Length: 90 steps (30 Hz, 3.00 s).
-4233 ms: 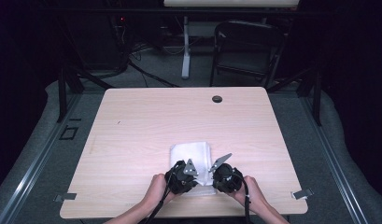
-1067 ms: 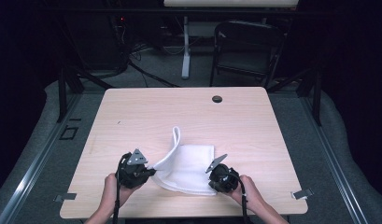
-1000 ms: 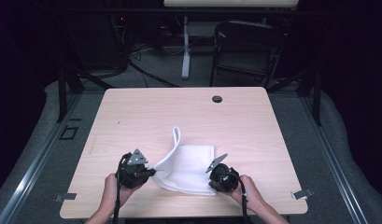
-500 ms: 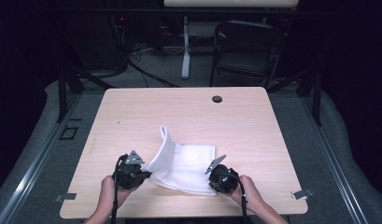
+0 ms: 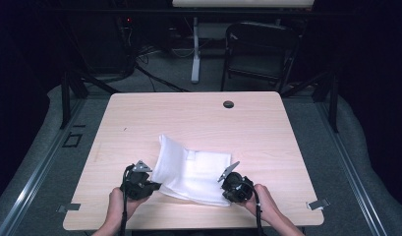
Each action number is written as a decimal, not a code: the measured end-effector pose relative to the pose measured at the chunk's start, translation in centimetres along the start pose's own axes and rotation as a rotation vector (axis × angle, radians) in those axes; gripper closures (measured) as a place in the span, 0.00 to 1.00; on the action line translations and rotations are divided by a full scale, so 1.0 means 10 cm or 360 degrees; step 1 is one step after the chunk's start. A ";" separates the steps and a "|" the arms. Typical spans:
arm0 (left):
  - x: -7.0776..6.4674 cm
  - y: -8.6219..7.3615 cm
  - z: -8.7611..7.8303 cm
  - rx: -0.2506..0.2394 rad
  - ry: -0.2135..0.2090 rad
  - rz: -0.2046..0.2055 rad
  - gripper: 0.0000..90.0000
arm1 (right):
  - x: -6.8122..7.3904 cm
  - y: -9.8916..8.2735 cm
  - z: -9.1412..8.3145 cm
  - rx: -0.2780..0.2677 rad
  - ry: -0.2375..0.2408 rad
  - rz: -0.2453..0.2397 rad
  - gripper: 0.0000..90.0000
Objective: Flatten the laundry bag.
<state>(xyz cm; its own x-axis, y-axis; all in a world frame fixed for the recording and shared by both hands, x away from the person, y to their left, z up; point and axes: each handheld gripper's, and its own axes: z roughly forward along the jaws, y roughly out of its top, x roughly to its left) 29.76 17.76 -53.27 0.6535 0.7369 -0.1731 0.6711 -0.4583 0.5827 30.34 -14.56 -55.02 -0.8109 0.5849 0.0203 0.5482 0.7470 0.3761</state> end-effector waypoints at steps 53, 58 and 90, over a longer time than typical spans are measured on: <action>-0.36 0.34 0.28 0.0085 -0.0036 0.0501 0.15 | -0.31 -0.28 -0.45 -0.0106 -0.0057 0.0234 0.12; -0.46 0.40 0.43 0.0142 -0.0057 0.0571 0.15 | -0.34 -0.29 -0.46 -0.0130 -0.0051 0.0244 0.10; -0.69 0.37 0.71 0.0298 -0.0106 0.0819 0.90 | -0.42 -0.33 -0.38 -0.0093 -0.0037 0.0303 0.20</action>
<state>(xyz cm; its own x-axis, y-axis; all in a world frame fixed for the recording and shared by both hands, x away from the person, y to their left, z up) 30.24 7.46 -55.52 0.9304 0.3641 0.0433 0.3060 -0.8361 0.4553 31.20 -20.70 -52.81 -0.6881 0.7218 0.0749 0.6780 0.6027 0.4208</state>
